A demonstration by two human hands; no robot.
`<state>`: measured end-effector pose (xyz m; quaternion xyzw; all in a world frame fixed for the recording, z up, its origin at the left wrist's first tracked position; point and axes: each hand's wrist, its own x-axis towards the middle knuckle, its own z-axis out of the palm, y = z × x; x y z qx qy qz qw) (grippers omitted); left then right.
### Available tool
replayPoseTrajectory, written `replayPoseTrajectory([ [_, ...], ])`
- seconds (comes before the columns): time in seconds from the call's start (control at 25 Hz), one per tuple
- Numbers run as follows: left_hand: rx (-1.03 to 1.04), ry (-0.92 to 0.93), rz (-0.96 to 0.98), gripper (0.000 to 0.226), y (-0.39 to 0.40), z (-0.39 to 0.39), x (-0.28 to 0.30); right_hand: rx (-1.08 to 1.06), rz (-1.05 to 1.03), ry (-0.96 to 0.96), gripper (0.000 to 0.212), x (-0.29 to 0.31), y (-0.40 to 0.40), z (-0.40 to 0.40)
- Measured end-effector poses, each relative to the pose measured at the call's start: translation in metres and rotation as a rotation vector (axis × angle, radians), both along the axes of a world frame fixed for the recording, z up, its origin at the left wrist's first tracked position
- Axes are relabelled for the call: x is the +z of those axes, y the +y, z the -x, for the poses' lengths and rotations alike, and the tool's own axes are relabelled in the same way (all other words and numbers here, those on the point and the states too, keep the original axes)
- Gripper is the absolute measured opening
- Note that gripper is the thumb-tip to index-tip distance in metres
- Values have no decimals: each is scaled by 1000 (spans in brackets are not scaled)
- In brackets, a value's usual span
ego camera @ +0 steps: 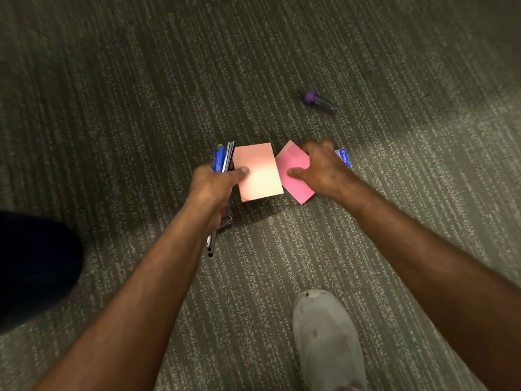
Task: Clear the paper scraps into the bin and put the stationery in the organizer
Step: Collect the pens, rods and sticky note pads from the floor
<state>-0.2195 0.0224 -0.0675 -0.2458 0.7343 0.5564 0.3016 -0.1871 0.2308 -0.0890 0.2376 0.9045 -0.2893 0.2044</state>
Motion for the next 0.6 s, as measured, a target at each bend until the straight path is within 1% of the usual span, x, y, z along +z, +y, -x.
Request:
replayPoseTrajectory([
  [0.04,16,-27,-25,21,1,-2,-2,-41,64,25,47,2,0,-2],
  [0.12,39,-61,-81,25,6,-8,-5,-195,257,78,34,6,-3,-8],
  [0.24,76,-13,-115,19,17,-19,-8,-533,646,86,27,20,-16,-17],
  [0.28,95,18,-113,17,20,-22,-8,-590,730,82,26,26,-20,-20],
  [0.4,134,100,-112,16,30,-29,-9,-570,776,105,28,36,-28,-28],
  [0.52,175,116,-169,13,36,-32,-6,-534,820,127,28,40,-33,-31],
  [0.6,180,124,-171,11,39,-32,-5,-516,838,127,29,41,-35,-31],
])
